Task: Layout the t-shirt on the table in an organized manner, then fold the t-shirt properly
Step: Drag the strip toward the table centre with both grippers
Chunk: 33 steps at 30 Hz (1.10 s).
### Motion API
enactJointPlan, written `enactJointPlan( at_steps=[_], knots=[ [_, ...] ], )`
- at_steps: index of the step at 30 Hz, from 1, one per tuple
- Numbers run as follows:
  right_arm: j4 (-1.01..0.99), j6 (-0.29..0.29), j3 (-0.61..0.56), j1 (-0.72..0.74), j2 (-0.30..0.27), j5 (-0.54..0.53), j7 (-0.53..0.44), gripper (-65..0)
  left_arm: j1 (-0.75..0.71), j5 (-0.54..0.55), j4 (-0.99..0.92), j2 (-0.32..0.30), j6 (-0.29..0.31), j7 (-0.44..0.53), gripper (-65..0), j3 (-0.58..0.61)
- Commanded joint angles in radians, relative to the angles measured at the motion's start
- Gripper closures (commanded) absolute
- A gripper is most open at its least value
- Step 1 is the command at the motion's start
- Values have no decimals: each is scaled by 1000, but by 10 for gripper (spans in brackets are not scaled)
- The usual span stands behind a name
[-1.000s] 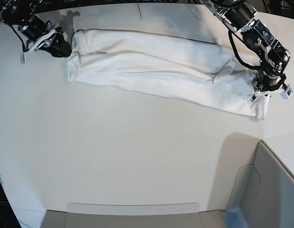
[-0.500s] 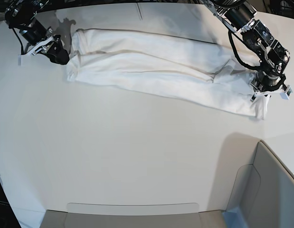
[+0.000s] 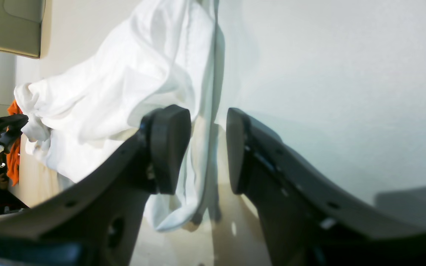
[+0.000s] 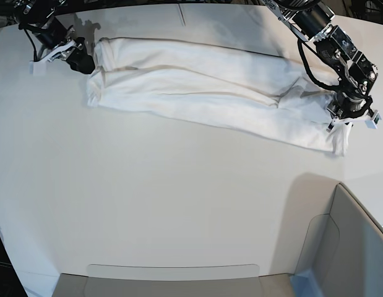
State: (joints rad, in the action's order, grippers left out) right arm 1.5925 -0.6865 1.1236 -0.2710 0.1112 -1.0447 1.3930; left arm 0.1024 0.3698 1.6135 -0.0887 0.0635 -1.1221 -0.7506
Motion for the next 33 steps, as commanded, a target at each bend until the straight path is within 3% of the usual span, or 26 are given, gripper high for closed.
enactJointPlan(
  at_steps=[1,8,17,22,25,28,33],
  knots=[
    [16,-12,0,9,-5,1,3,-216,13,11,15,-15,0,17,-99,3],
    [13,-12,-6,52,15,2,3,-216,13,11,15,-15,0,17,-99,3],
    [13,-12,-188,37,32,10,3,-216,13,11,15,-15,0,-34,-99,-5],
    [15,-12,-227,29,35,14,3,-212,13,11,28,-15,0,-45,-99,-5],
    [15,-12,-227,31,31,14,3,-136,12,11,60,-16,0,-45,-99,1],
    [15,-12,-227,37,28,14,3,0,-3,11,106,-16,0,-45,-99,1],
    [16,-12,-236,69,-11,14,3,0,-5,11,136,-16,0,-45,-99,3]
  ],
)
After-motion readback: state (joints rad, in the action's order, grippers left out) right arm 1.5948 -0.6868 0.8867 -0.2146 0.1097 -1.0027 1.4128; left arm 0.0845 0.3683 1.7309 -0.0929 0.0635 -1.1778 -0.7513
